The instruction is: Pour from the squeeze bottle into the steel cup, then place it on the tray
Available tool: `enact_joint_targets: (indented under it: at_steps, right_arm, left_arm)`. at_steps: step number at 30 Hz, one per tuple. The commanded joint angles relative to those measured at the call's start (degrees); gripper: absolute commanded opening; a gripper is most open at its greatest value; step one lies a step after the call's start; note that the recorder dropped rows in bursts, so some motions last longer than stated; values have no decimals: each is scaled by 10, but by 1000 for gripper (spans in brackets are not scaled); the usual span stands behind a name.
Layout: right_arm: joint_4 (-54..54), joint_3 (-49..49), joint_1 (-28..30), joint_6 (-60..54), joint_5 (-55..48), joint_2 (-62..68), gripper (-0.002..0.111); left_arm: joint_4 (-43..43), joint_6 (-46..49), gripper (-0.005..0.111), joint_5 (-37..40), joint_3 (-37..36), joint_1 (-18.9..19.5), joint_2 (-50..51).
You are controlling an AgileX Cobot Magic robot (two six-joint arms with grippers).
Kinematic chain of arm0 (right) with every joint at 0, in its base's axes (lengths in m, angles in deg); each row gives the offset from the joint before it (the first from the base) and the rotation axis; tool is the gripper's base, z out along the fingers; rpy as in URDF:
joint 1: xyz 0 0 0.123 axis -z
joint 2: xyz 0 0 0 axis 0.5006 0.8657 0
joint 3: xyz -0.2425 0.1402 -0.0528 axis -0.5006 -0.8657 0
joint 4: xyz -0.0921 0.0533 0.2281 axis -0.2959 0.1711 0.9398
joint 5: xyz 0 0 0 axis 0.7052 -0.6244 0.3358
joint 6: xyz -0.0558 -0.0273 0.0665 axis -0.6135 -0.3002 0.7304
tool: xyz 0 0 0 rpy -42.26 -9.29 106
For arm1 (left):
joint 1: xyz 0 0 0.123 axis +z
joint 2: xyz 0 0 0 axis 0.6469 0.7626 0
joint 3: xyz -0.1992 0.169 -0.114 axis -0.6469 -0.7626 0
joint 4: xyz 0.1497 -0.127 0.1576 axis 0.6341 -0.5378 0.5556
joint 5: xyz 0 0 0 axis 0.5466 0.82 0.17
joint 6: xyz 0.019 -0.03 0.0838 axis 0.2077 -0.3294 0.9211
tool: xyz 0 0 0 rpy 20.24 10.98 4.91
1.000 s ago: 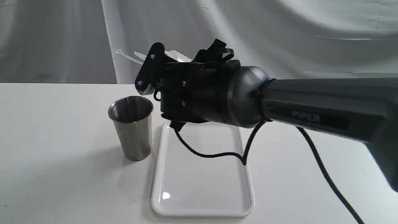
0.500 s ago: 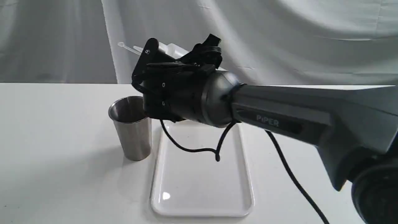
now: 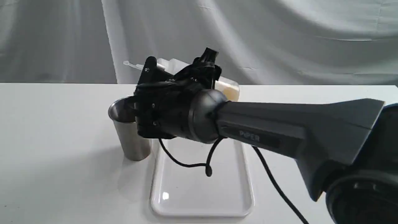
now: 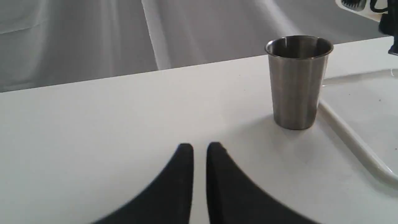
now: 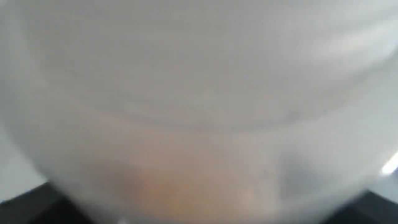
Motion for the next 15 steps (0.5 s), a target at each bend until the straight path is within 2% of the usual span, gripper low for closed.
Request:
enact_joint_targets:
  at_steps: [1, 15]
  right_arm:
    - [-35, 6, -6, 0, -10, -3, 54]
    - [-87, 6, -17, 5, -19, 6, 54]
  left_arm:
    - [0, -1, 8, -4, -3, -2, -3]
    - [0, -1, 8, -4, -3, -2, -3]
